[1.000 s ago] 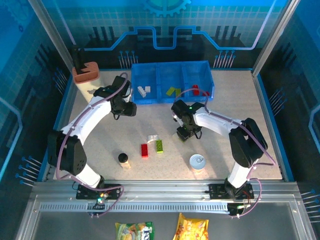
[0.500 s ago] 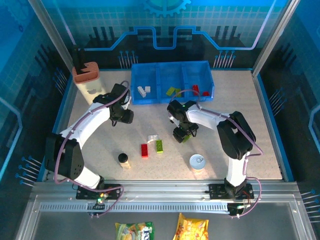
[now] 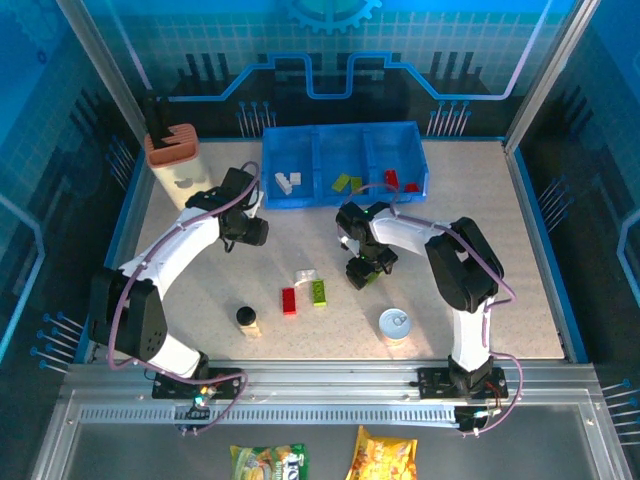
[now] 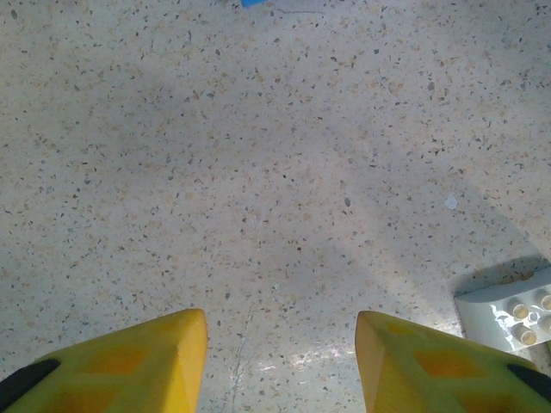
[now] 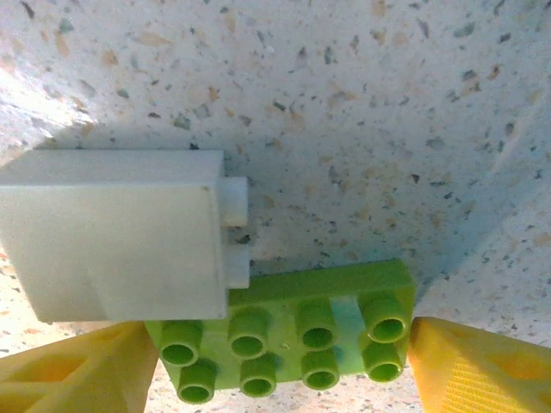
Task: Sort the legos into containers by color
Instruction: Pick up the lego from the center of the table.
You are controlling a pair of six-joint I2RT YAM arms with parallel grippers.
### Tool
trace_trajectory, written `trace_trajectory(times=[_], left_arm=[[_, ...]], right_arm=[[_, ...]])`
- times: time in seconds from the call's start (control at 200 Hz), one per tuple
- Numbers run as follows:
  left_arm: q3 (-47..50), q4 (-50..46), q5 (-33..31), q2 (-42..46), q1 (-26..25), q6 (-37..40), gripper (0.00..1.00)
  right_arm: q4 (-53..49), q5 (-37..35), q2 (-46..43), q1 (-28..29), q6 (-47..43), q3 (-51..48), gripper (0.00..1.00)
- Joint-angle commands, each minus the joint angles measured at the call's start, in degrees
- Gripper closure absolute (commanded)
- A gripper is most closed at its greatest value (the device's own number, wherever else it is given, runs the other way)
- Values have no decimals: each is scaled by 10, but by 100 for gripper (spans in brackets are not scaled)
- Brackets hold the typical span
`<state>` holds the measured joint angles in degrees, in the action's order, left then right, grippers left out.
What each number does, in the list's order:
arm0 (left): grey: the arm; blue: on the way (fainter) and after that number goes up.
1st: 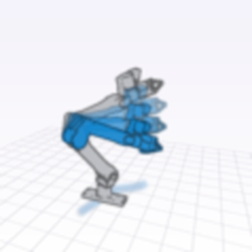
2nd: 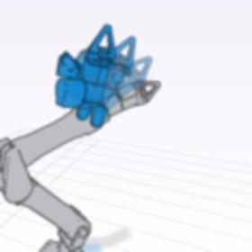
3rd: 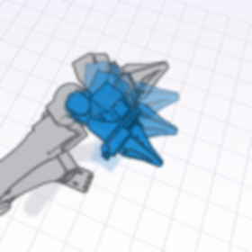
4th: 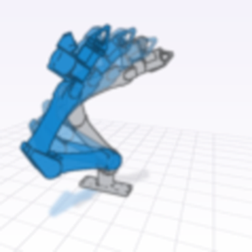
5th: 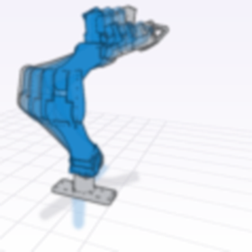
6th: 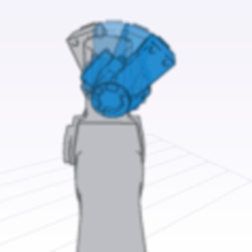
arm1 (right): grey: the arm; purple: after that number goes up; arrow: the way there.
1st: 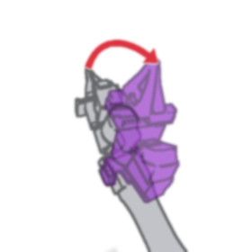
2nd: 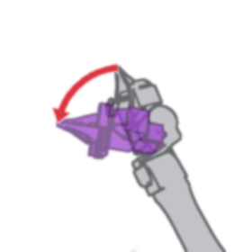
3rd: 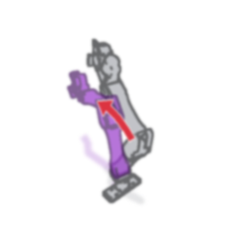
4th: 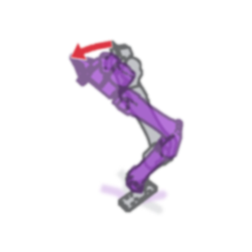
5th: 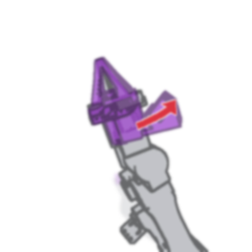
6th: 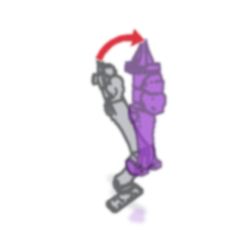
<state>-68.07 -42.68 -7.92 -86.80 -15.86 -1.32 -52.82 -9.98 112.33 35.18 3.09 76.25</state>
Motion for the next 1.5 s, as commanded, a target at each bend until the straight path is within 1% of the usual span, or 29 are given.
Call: trace_trajectory(times=[0.0, 0.545, 0.82, 1.111, 1.286, 1.496], left_arm=[[4, 4, 1, 6, 5, 8, 50], [4, 5, 5, 8, 6, 8, 50], [5, 7, 6, 12, 6, 8, 50], [6, 7, 8, 18, 6, 8, 50], [6, 8, 11, 22, 6, 8, 50], [7, 10, 13, 29, 7, 8, 50]], right_arm=[[-8, 9, 16, -5, -8, 11, 22], [-15, 10, 20, -5, -1, 5, 38], [-34, 4, 9, -1, 2, 18, 39], [-68, 2, -12, 11, 6, 59, 38], [-85, -3, -12, 16, 6, 98, 38], [-99, 0, 2, 16, 12, 168, 38]])
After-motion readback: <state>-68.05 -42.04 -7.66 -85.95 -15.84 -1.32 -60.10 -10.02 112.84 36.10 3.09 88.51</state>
